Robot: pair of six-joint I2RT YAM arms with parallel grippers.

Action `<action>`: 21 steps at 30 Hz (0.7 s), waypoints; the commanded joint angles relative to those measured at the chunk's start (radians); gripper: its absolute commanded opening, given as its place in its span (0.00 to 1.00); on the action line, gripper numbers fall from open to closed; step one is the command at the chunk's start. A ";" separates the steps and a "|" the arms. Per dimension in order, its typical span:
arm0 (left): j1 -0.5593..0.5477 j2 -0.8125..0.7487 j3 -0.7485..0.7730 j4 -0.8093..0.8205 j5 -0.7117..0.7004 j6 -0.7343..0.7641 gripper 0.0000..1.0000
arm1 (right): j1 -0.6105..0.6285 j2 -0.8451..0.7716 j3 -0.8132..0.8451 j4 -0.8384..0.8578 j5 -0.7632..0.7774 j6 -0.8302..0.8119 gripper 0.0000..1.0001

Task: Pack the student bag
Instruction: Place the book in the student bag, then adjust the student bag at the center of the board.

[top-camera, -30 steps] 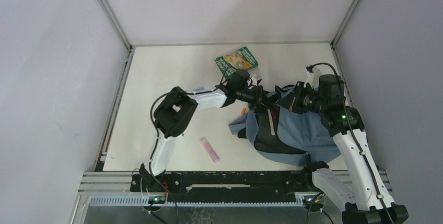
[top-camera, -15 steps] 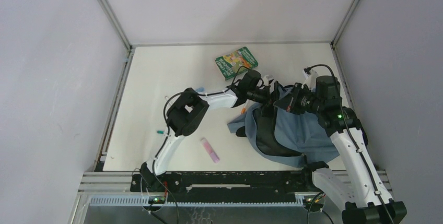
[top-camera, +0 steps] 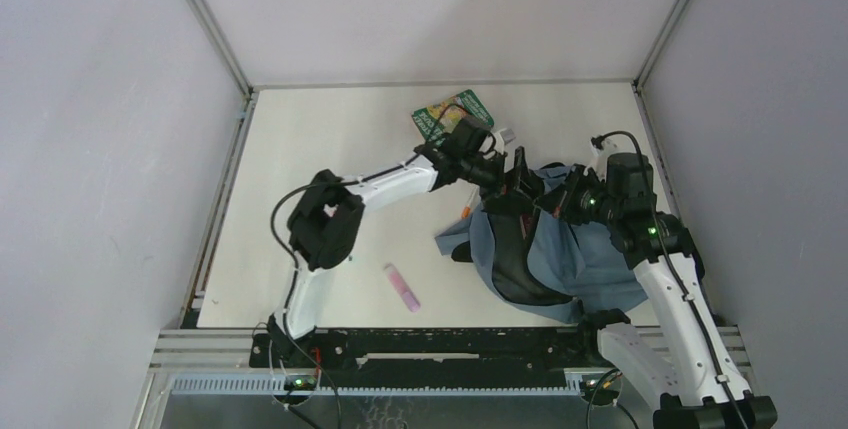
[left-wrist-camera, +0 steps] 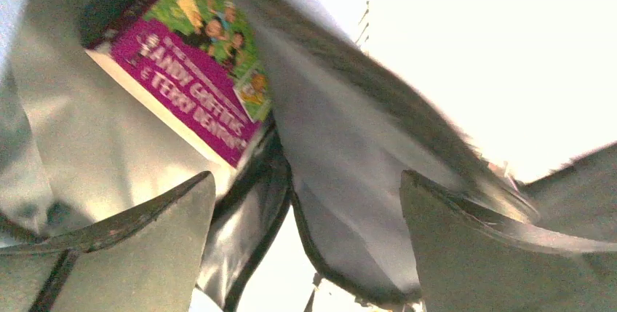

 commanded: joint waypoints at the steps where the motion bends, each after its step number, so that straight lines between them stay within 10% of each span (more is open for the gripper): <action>1: 0.016 -0.186 -0.051 -0.113 -0.013 0.148 1.00 | -0.024 0.003 -0.008 0.006 0.036 -0.002 0.00; 21: 0.382 -0.513 -0.456 -0.207 -0.272 0.293 1.00 | 0.152 0.374 -0.181 0.197 0.147 0.074 0.00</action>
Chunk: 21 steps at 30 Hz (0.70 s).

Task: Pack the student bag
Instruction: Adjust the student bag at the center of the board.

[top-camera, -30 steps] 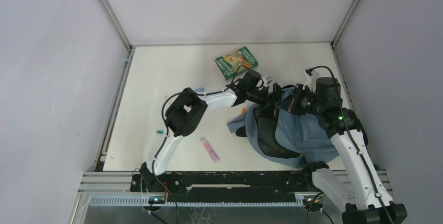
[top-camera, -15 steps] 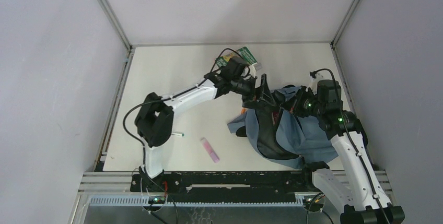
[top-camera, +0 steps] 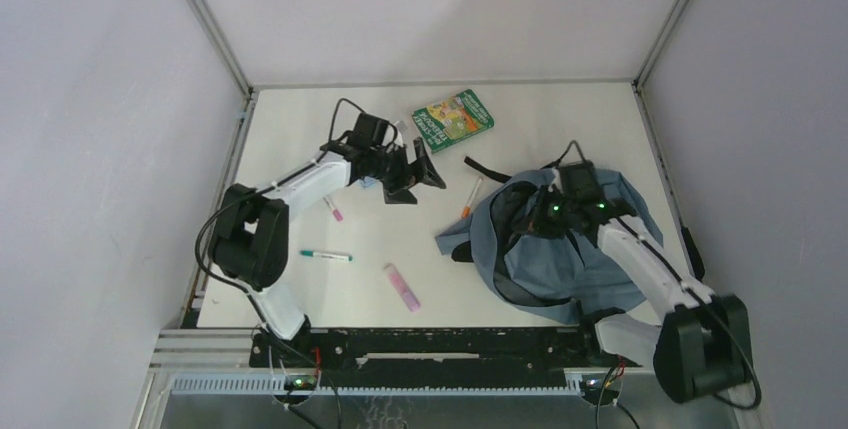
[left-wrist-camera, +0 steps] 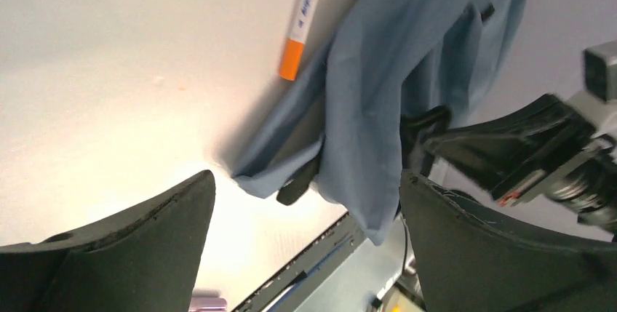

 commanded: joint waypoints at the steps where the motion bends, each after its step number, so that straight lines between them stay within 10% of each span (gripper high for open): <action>1: 0.035 -0.101 0.011 -0.027 -0.120 0.038 1.00 | 0.074 0.138 0.000 0.059 0.096 0.036 0.01; 9: 0.085 -0.193 0.044 -0.118 -0.379 0.100 1.00 | 0.030 0.206 0.017 -0.065 0.391 0.048 0.43; 21: 0.098 -0.171 0.099 -0.090 -0.408 0.056 1.00 | 0.102 0.083 0.152 -0.165 0.465 0.032 0.65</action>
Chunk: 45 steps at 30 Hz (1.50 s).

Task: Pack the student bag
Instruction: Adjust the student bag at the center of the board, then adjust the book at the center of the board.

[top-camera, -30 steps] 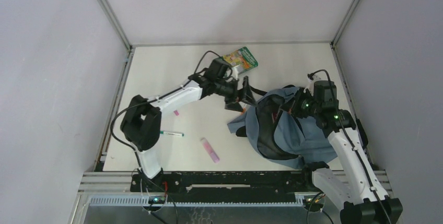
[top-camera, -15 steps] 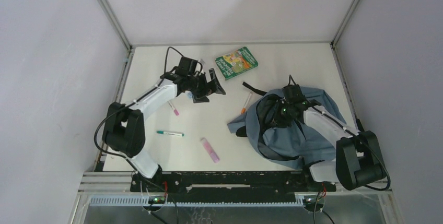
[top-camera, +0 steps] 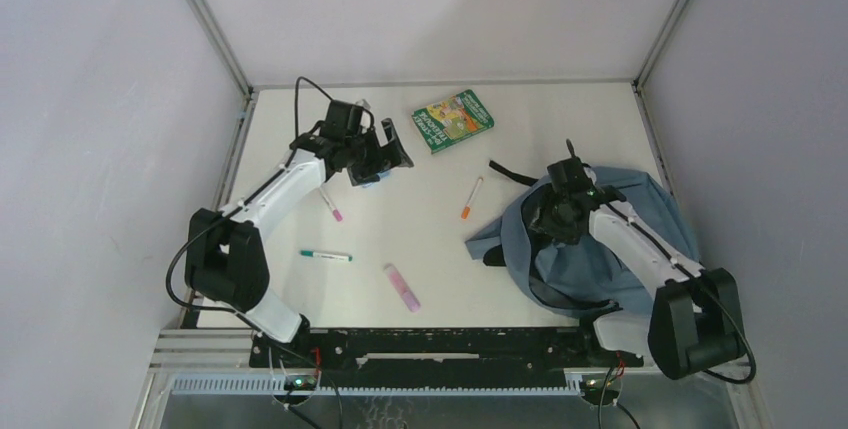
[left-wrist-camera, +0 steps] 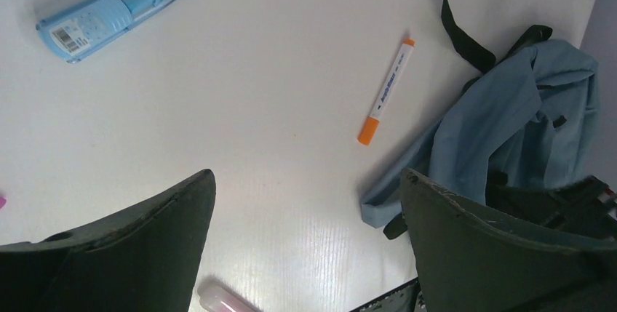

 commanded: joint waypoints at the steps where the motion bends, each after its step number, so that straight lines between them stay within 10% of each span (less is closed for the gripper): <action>1: 0.002 -0.010 0.076 0.043 -0.044 -0.018 1.00 | 0.095 -0.102 0.134 -0.041 0.054 -0.017 0.69; 10: 0.006 0.017 0.123 0.095 -0.074 -0.050 1.00 | 0.113 -0.079 0.342 0.055 0.025 -0.019 0.72; 27: 0.034 0.262 0.326 0.055 0.018 -0.037 1.00 | -0.012 0.588 0.722 0.313 -0.183 0.121 0.69; 45: 0.106 0.732 0.747 0.070 0.131 -0.154 1.00 | -0.069 1.348 1.571 0.242 -0.245 0.219 0.84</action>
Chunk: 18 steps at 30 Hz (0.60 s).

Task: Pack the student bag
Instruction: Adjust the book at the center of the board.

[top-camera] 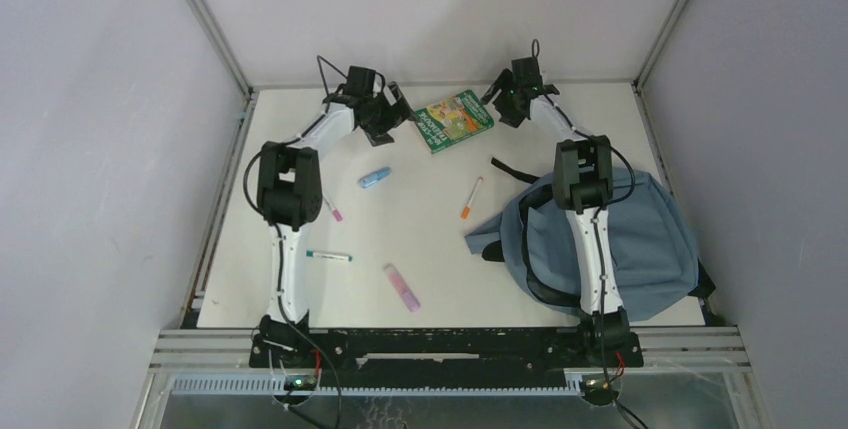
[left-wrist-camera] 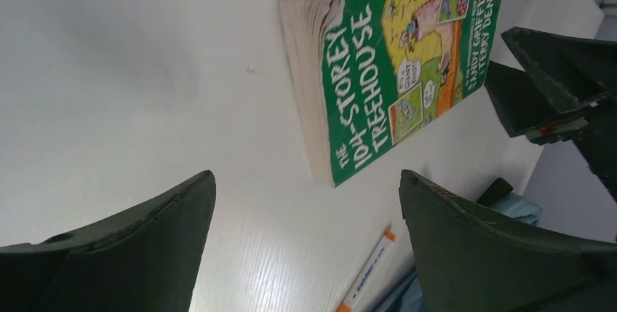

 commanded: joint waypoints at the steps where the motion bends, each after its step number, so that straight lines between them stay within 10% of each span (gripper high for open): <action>1: -0.005 0.084 0.139 0.024 0.086 -0.064 1.00 | 0.005 0.078 0.124 0.022 -0.093 0.055 0.84; 18: 0.028 0.103 0.162 0.025 0.126 0.015 1.00 | 0.146 -0.338 -0.564 0.347 -0.427 0.113 0.84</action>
